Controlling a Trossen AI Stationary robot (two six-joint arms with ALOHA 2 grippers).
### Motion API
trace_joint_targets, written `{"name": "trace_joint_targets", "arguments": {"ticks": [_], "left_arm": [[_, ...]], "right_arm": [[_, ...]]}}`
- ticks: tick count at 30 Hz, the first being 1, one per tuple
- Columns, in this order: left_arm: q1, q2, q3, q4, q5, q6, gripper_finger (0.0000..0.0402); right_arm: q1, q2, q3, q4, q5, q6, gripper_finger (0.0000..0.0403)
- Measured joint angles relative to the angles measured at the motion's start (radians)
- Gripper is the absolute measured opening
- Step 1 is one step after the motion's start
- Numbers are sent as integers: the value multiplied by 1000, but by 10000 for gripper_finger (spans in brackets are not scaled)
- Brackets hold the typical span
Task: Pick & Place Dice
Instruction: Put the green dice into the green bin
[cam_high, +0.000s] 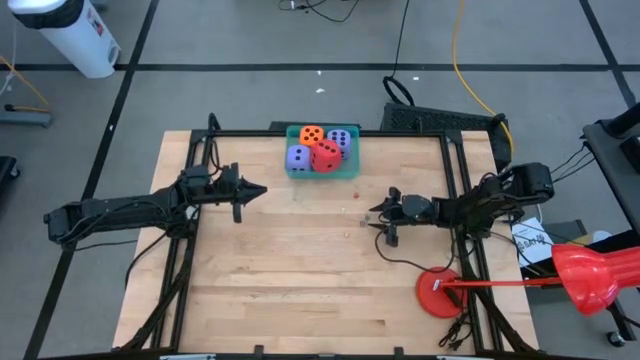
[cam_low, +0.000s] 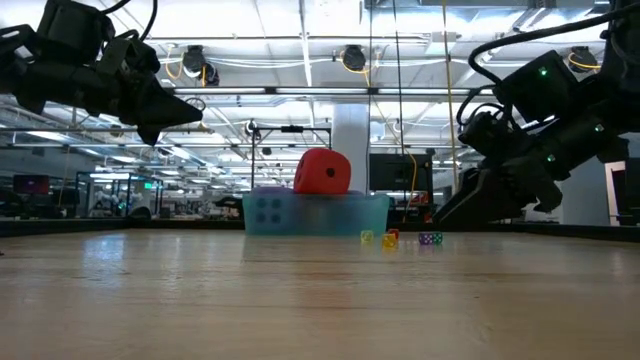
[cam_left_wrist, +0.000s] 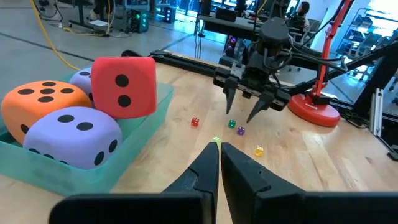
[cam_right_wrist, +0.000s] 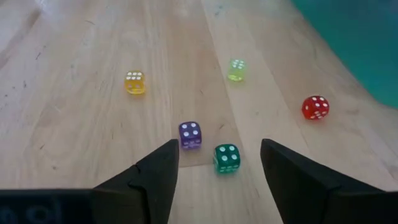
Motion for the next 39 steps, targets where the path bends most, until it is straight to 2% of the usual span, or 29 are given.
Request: {"name": "trace_joint_targets", "arguments": {"ticks": [14, 19, 24, 39], "left_arm": [[0, 0, 0, 2, 4, 1, 26], [0, 0, 0, 5, 5, 1, 26], [0, 0, 0, 5, 9, 1, 26], [0, 0, 0, 4, 11, 1, 26]], "right_arm": [[0, 17, 3, 8, 31, 51, 206], [-2, 16, 35, -11, 79, 79, 206], [-8, 17, 41, -84, 52, 48, 205], [-8, 51, 41, -77, 42, 28, 205]]}}
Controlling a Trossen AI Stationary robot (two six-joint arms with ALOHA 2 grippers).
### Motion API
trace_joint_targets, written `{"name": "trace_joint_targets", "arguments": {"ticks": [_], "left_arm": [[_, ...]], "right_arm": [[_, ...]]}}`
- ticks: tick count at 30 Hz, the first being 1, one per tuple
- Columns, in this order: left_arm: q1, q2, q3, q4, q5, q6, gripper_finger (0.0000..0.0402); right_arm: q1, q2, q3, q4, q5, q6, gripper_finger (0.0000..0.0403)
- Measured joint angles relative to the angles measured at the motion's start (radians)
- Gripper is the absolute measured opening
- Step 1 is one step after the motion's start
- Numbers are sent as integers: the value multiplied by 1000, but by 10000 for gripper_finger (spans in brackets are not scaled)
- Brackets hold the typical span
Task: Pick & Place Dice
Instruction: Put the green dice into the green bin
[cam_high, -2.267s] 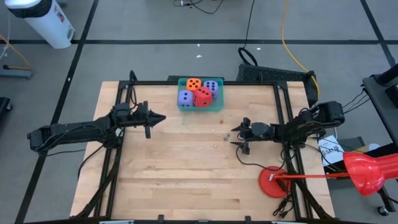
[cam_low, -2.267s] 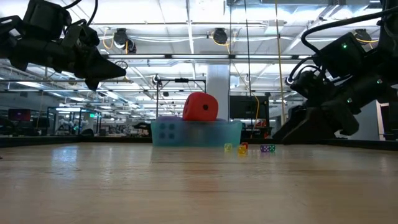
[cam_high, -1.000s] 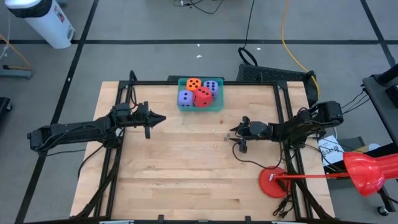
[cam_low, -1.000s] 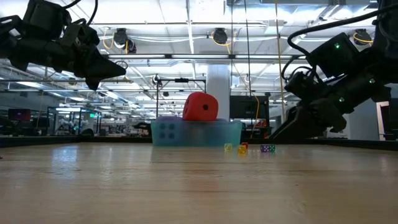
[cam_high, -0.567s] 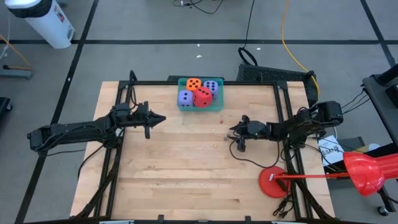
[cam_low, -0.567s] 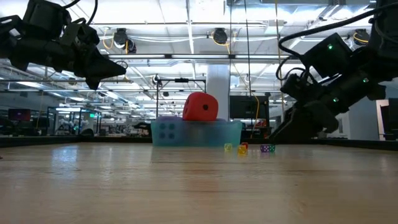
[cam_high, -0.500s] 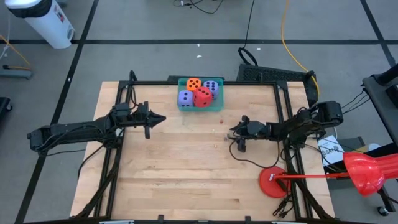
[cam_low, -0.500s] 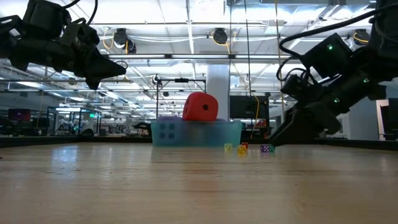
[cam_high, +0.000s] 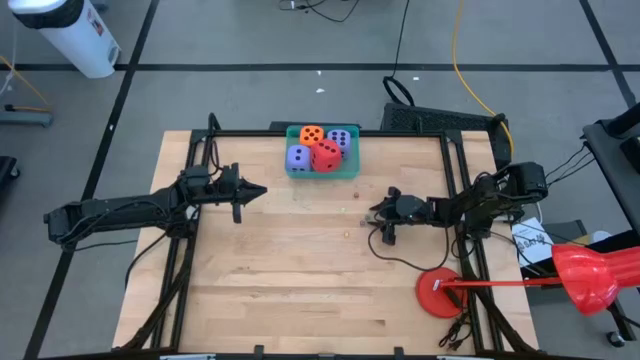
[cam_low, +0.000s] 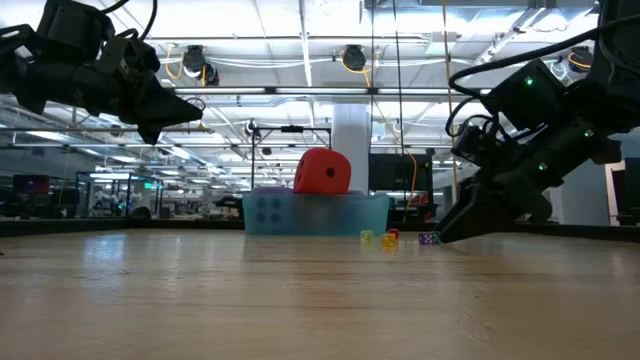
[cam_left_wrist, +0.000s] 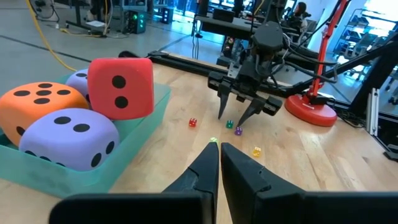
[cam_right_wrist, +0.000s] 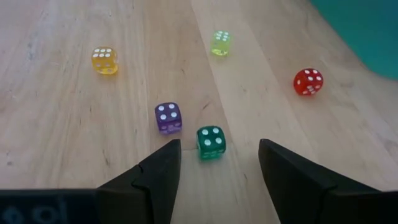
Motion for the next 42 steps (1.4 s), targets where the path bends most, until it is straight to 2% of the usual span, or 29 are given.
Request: {"name": "trace_joint_targets", "arguments": {"ticks": [10, 13, 17, 20, 23, 25, 27, 29, 31, 33, 35, 39, 42], "left_arm": [[-15, 0, 0, -1, 4, 0, 26], [-27, 0, 0, -1, 3, 0, 26], [-40, 0, 0, -4, 0, 2, 26], [-49, 0, 0, -8, 0, 2, 26], [-54, 0, 0, -7, -3, 3, 26], [-55, 0, 0, -7, -4, 4, 26], [-55, 0, 0, -1, -4, 5, 26], [-55, 0, 0, 9, -9, 8, 26], [-55, 0, 0, 16, -15, 9, 26], [-55, 0, 0, 24, -19, 8, 26], [-55, 0, 0, 33, -17, 6, 26], [-55, 0, 0, 33, -7, 1, 26], [-59, 0, 0, 27, -3, 0, 26]], "right_arm": [[0, -39, 0, 107, -26, -57, 205], [-10, -103, -1, 106, -83, -76, 205], [-25, -257, -1, 76, -183, -46, 205], [-25, -405, 4, -52, -186, -48, 205], [-25, -529, 62, -342, -78, -114, 205], [-34, -567, 115, -520, -45, -175, 204], [-64, -568, 164, -630, -108, -227, 200], [-111, -547, 196, -673, -263, -279, 193], [-158, -508, 196, -650, -423, -308, 186], [-194, -455, 175, -584, -530, -328, 180], [-219, -395, 147, -487, -564, -326, 175], [-241, -265, 97, -252, -568, -249, 172], [-253, -207, 92, -209, -565, -204, 177]]}}
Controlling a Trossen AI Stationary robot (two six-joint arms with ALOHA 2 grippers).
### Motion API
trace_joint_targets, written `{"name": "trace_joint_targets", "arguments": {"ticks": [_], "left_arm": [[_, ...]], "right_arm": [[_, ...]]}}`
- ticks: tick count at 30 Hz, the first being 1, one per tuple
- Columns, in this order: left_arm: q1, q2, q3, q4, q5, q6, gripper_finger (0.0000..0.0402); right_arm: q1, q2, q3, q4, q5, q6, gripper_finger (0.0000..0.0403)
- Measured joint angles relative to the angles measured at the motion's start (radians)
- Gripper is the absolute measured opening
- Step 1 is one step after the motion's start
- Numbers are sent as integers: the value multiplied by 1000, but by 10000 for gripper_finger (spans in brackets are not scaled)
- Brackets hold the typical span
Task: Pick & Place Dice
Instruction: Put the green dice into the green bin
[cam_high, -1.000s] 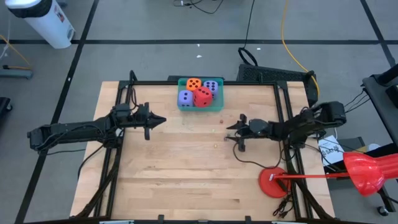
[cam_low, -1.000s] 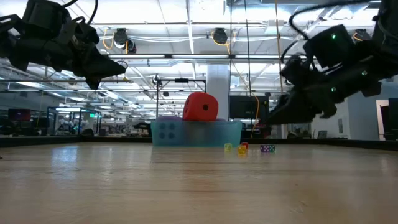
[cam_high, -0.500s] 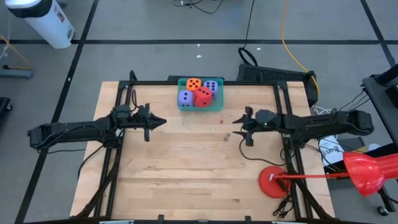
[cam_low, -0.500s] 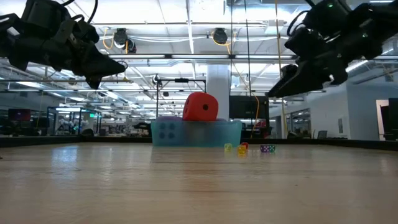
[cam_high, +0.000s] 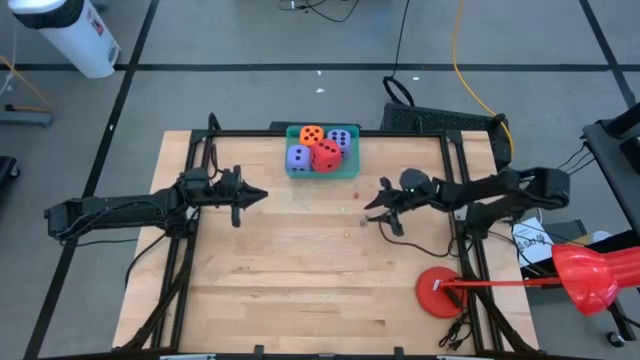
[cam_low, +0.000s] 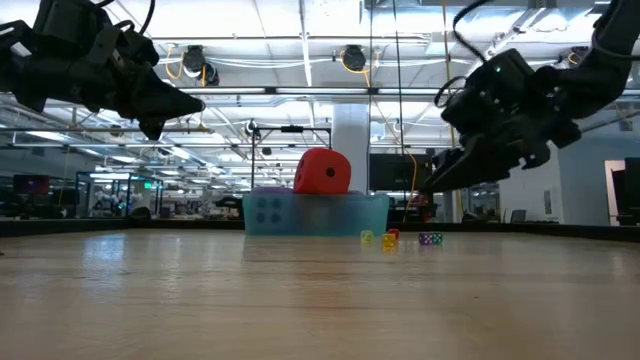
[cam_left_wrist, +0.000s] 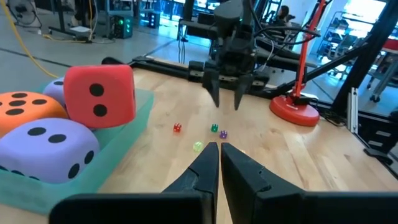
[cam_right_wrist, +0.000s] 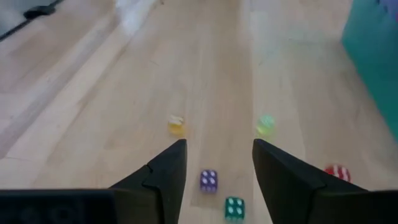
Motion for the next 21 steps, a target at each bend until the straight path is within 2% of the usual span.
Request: {"name": "trace_joint_targets", "arguments": {"ticks": [4, 9, 14, 21], "left_arm": [[-14, 0, 0, -4, 0, 0, 26], [-33, 0, 0, -3, 0, 2, 26], [-40, 0, 0, -3, 0, 3, 26], [-39, 0, 0, -2, 0, 4, 26]], "right_arm": [[-7, 42, 0, -5, 84, 54, 195], [-5, 92, -1, -14, 95, 73, 207], [29, 166, 0, 12, 110, 51, 202], [67, 209, 0, 48, 203, 27, 181]]}}
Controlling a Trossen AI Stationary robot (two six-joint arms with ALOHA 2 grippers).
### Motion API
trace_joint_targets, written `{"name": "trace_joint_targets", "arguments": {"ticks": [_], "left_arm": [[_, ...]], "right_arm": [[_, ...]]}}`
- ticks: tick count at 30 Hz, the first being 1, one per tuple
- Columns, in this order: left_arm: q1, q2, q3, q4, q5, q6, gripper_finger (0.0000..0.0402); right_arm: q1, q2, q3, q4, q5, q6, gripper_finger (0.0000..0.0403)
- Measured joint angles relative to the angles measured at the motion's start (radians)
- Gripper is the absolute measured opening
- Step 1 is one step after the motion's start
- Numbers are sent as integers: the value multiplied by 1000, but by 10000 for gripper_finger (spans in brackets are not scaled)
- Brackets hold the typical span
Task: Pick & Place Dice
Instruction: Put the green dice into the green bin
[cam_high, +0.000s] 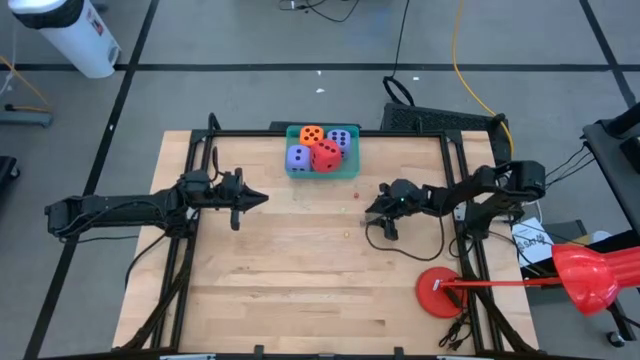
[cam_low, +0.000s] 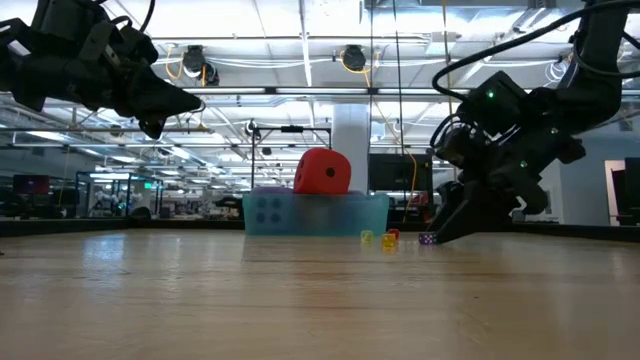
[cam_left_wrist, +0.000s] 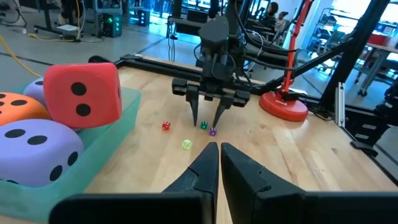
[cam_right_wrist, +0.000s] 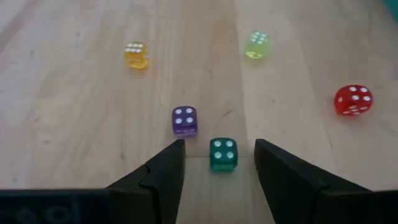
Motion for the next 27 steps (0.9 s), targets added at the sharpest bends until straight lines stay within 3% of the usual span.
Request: {"name": "trace_joint_targets", "arguments": {"ticks": [12, 19, 27], "left_arm": [[0, 0, 0, -1, 0, 17, 26], [0, 0, 0, 0, 0, 13, 26], [0, 0, 0, 7, -1, 12, 26]], "right_arm": [[6, 0, 1, -13, 12, 5, 113], [6, 0, 1, -2, 12, 65, 43], [6, -13, 111, -62, 5, 104, 40]]}}
